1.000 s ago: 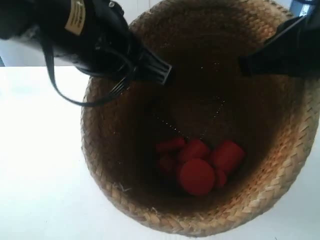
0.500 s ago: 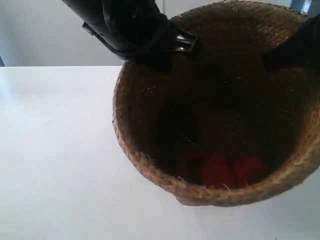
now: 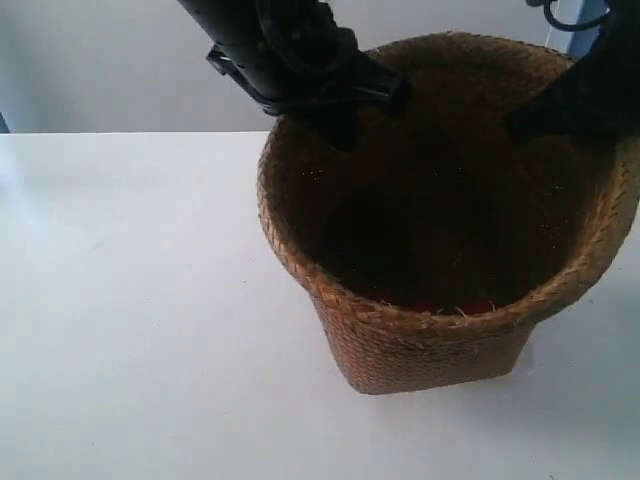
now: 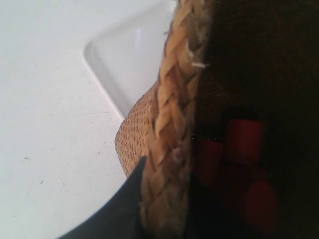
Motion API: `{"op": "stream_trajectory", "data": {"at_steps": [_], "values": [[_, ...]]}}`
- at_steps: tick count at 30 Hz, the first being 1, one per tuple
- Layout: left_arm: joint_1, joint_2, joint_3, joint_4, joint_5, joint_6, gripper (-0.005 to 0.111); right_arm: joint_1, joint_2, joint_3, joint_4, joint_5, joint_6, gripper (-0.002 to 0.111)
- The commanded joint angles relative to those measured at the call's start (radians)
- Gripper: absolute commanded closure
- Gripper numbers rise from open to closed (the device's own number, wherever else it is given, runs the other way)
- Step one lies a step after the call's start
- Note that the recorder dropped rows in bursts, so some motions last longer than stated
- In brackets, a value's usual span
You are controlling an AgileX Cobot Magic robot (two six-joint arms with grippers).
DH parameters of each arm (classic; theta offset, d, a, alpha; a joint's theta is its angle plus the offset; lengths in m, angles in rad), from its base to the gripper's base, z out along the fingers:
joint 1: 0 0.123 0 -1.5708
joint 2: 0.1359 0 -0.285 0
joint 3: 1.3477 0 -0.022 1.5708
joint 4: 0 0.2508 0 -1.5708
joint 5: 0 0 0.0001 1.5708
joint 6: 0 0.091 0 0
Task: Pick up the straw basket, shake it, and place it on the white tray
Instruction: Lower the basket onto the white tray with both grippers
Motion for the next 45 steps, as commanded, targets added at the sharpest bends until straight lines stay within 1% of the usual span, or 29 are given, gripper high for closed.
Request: {"op": "stream_trajectory", "data": {"at_steps": [1,5,10,14,23,29,32,37,40,45], "values": [[-0.005,0.044,-0.090,-0.067,-0.023,0.028,0.107,-0.039,0.013,-0.014,-0.010,-0.019,-0.037,0.108],[-0.005,0.099,-0.154,-0.101,-0.043,0.038,0.107,-0.043,0.021,-0.046,0.003,0.002,-0.068,0.108],[-0.005,0.151,-0.204,-0.081,-0.058,0.046,0.107,-0.043,0.023,-0.051,0.002,-0.012,-0.074,0.108],[-0.005,0.156,-0.209,-0.025,-0.111,0.038,0.107,-0.043,0.050,-0.051,0.000,-0.024,-0.076,0.108],[-0.005,0.158,-0.209,-0.011,-0.211,0.036,0.107,-0.101,0.117,-0.053,0.000,-0.041,-0.071,0.108],[-0.005,0.196,-0.209,-0.006,-0.250,0.042,0.107,-0.101,0.115,-0.053,0.006,0.029,-0.071,0.108],[-0.005,0.226,-0.209,-0.003,-0.283,0.048,0.107,-0.101,0.115,-0.053,0.006,0.029,-0.071,0.108],[-0.005,0.236,-0.209,0.091,-0.289,0.033,0.107,-0.101,0.121,-0.053,0.014,-0.019,-0.071,0.108],[-0.005,0.236,-0.209,0.160,-0.299,-0.025,0.107,-0.101,0.135,-0.053,0.028,-0.049,-0.071,0.108],[-0.005,0.236,-0.209,0.183,-0.321,-0.056,0.107,-0.101,0.176,-0.053,0.029,-0.054,-0.071,0.108]]}}
